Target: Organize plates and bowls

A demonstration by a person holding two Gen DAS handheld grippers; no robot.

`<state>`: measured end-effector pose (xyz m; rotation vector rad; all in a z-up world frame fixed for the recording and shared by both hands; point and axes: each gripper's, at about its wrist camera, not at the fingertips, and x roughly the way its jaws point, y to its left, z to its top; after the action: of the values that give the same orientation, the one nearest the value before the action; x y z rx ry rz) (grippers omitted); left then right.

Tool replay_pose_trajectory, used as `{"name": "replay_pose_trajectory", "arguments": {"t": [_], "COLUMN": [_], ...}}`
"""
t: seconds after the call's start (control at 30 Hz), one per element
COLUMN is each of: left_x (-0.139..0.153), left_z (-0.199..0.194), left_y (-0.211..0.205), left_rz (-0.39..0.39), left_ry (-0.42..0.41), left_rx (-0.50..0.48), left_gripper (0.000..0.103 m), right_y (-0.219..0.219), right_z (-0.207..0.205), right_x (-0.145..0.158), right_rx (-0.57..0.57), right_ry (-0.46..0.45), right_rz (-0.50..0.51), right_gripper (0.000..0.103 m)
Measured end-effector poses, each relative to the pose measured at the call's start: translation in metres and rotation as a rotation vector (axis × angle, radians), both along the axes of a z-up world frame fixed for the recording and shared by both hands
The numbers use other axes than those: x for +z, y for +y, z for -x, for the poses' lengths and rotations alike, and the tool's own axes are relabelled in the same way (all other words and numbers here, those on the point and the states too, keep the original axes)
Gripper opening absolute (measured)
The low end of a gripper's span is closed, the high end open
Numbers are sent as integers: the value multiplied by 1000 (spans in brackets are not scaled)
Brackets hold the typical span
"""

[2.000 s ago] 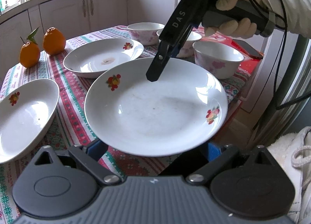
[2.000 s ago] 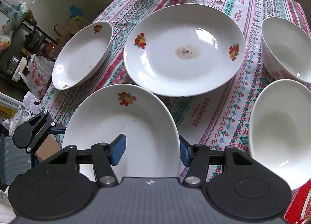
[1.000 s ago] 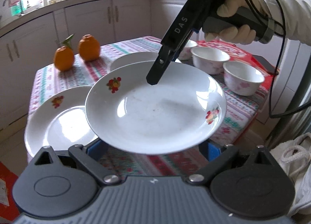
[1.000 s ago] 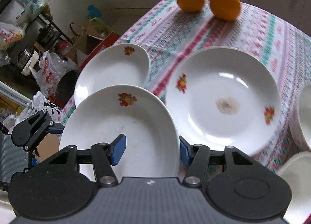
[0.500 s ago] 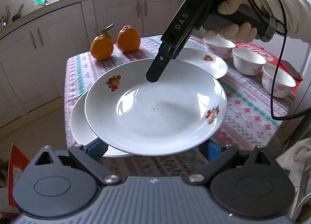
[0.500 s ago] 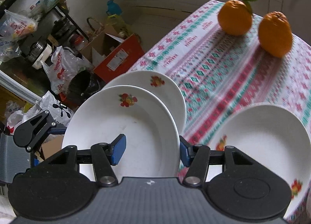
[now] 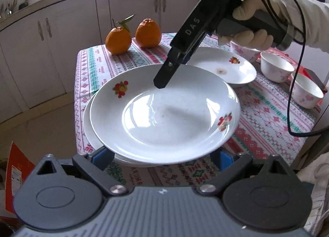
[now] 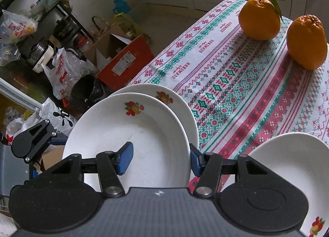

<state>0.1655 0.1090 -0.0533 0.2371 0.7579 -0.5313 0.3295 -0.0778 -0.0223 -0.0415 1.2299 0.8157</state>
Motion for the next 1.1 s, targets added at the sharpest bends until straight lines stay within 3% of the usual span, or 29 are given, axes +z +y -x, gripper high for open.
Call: {"name": "replay_pose_trajectory", "arguments": {"t": [0.67,1.1], "left_x": [1,-2], "left_z": [-11,-18], "left_y": [7,16], "left_rz": [-30,13], "left_ry": [13,60], "left_rx": [14,18], "left_gripper": [99,102], "right_y": [16,11], "right_z": [-9,-7], "right_x": [-8,-6], "right_rx": [12,-12], "right_ry": [-13,1], "right_rz": [12,6], "right_gripper": [62,63]}}
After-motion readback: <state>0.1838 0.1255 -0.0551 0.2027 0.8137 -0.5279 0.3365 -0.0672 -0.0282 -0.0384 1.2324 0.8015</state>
